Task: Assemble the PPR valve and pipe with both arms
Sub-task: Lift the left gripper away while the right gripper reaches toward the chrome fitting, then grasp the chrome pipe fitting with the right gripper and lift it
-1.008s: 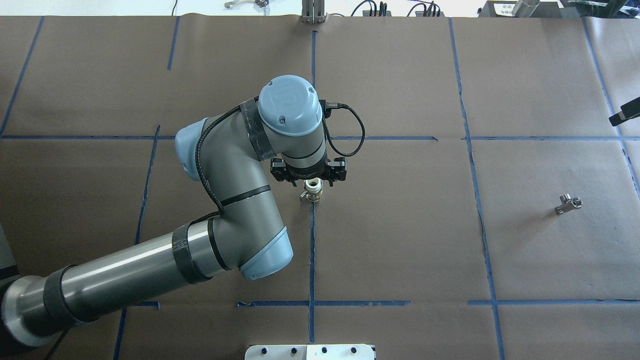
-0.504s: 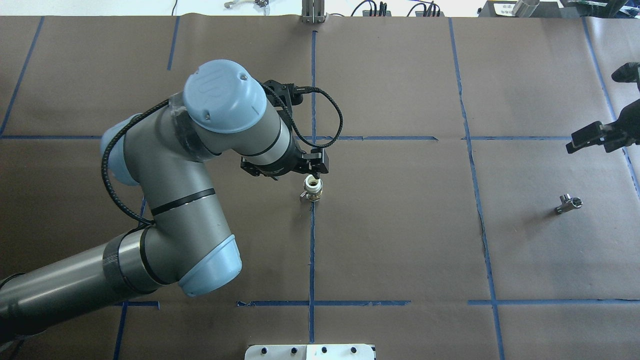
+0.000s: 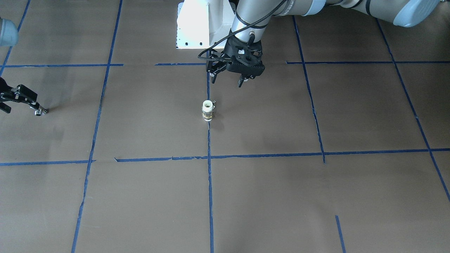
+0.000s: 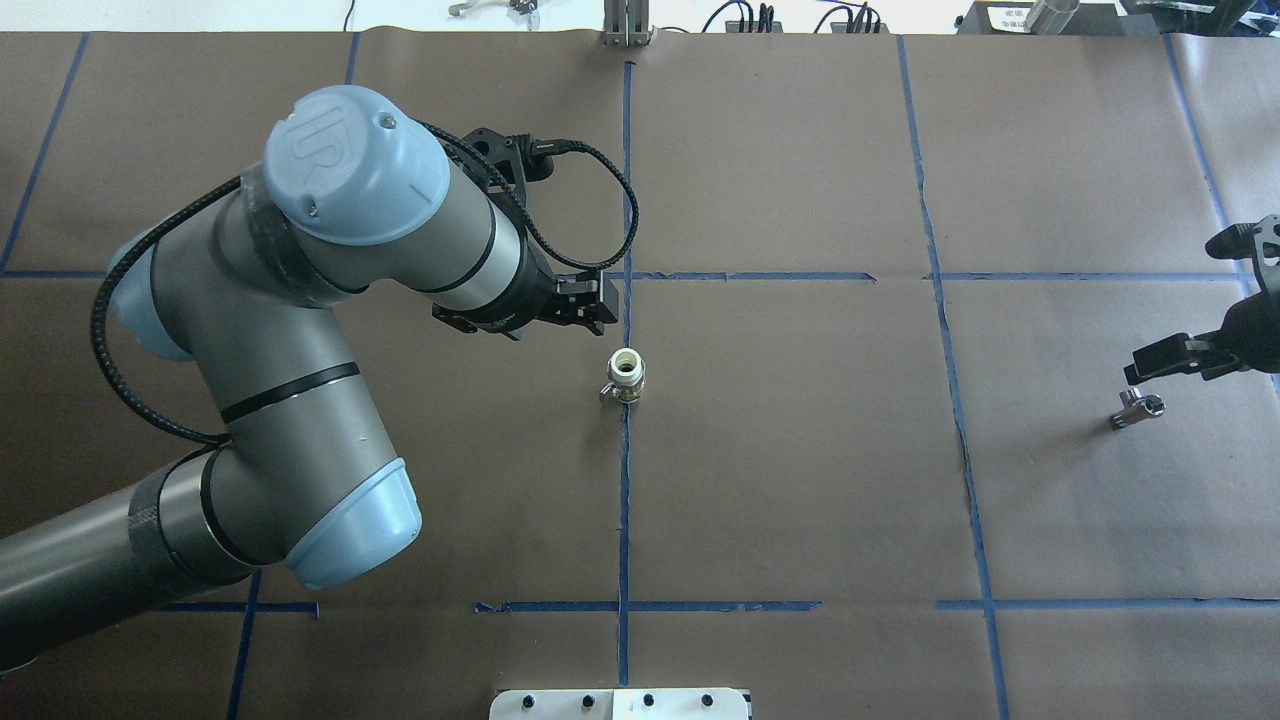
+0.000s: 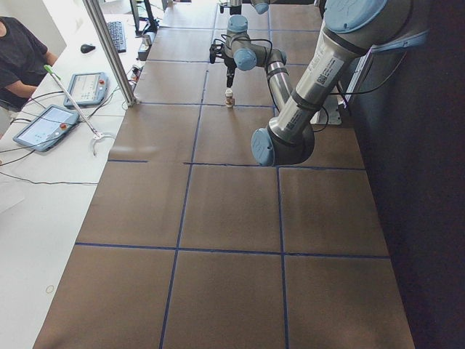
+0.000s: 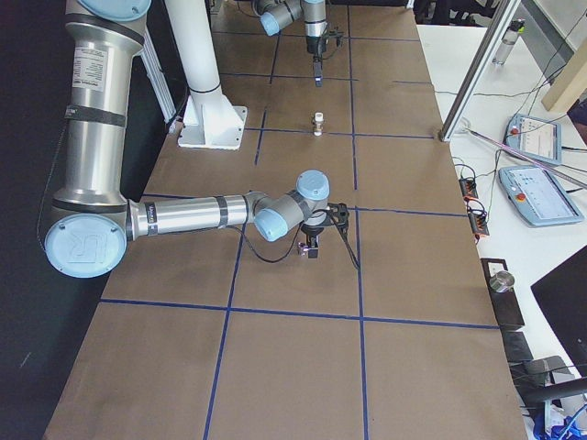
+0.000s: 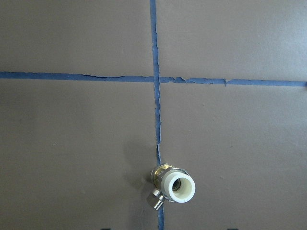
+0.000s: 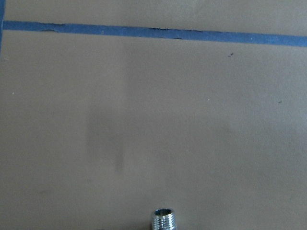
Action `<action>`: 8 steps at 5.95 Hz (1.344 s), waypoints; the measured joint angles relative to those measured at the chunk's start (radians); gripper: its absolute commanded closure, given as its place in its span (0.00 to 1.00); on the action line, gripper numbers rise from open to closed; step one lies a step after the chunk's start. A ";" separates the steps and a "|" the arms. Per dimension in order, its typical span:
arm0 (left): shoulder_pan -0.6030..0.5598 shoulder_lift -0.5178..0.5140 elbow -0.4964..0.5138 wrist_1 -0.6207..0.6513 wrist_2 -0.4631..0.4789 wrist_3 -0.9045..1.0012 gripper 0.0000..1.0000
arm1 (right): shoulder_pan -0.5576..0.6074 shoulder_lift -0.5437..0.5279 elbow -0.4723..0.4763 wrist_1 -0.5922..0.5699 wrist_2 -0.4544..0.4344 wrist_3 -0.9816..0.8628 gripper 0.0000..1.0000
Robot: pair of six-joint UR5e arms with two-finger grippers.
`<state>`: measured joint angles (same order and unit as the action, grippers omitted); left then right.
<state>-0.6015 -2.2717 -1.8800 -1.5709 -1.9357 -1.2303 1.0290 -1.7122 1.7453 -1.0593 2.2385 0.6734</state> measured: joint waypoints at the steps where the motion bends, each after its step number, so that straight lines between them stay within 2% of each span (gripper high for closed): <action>1: -0.003 0.010 -0.013 0.000 0.000 0.000 0.16 | -0.018 -0.003 -0.010 0.004 -0.001 0.005 0.07; 3: -0.004 0.017 -0.018 0.000 0.000 0.000 0.16 | -0.043 0.001 -0.038 0.005 -0.003 0.006 0.13; 4: -0.003 0.020 -0.018 -0.001 -0.001 0.000 0.16 | -0.052 0.007 -0.047 0.005 -0.002 0.008 0.30; 6: -0.003 0.025 -0.018 -0.002 -0.002 0.001 0.16 | -0.060 0.012 -0.051 0.005 -0.002 0.010 0.83; 7: -0.003 0.025 -0.018 -0.003 -0.001 0.000 0.16 | -0.060 0.012 -0.052 0.006 -0.002 0.011 1.00; 8: -0.003 0.026 -0.018 -0.003 -0.001 0.000 0.16 | -0.061 0.012 -0.053 0.007 -0.001 0.011 1.00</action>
<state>-0.6044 -2.2458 -1.8975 -1.5738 -1.9367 -1.2302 0.9681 -1.6997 1.6927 -1.0527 2.2374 0.6841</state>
